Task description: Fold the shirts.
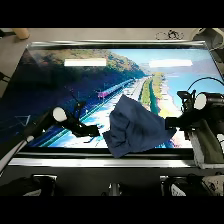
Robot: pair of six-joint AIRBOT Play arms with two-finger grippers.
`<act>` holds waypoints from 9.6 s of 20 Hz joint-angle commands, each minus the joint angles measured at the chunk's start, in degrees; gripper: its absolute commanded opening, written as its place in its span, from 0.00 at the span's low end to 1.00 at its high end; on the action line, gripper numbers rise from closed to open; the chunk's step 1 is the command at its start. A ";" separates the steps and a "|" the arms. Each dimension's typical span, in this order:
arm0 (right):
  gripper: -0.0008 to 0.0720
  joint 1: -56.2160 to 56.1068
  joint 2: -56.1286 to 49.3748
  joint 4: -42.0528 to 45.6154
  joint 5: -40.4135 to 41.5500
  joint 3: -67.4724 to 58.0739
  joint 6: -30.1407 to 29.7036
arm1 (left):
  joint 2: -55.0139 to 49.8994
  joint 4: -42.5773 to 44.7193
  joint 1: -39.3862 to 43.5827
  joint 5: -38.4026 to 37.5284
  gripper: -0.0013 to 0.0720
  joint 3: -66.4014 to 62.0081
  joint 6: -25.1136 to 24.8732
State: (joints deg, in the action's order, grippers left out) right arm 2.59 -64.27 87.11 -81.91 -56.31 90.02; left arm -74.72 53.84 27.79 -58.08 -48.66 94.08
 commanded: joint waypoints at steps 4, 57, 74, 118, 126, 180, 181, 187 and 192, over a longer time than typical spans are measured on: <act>0.87 6.71 -0.63 -0.07 -0.02 2.38 0.57 | -6.23 -15.34 9.07 14.25 0.94 5.35 -2.03; 0.04 6.43 19.39 -22.21 -6.95 -36.96 -2.25 | 31.04 43.87 -0.90 -9.20 0.05 -40.52 7.10; 0.80 10.14 -31.80 -52.46 5.62 -35.87 -4.50 | -15.06 20.85 -20.65 -9.16 0.93 -37.07 -1.01; 0.04 3.78 27.28 -11.56 27.80 -48.37 -2.78 | 37.73 20.15 -29.20 10.51 0.05 -61.86 -1.33; 0.04 3.78 19.78 -9.73 13.92 -48.37 -0.04 | 33.05 34.29 -29.18 2.60 0.06 -61.29 -1.22; 0.04 2.56 -34.67 -27.85 2.27 -20.65 -7.93 | -10.78 15.26 -24.50 -13.25 0.05 -27.36 -12.28; 0.04 2.56 -31.26 -27.17 2.69 -24.37 -8.96 | -7.54 21.09 -24.50 -15.21 0.05 -30.86 -12.26; 0.04 2.54 0.76 -22.69 20.46 -49.42 -12.09 | 15.65 36.15 -24.48 -13.92 0.05 -67.52 -8.22; 0.04 2.54 20.20 -16.83 24.30 -50.03 -7.08 | 31.06 32.61 -24.50 -0.37 0.05 -70.16 -0.28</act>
State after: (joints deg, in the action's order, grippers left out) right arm 5.15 -53.98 65.71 -60.97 -104.36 79.75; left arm -51.66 86.83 3.33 -65.41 -116.51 89.80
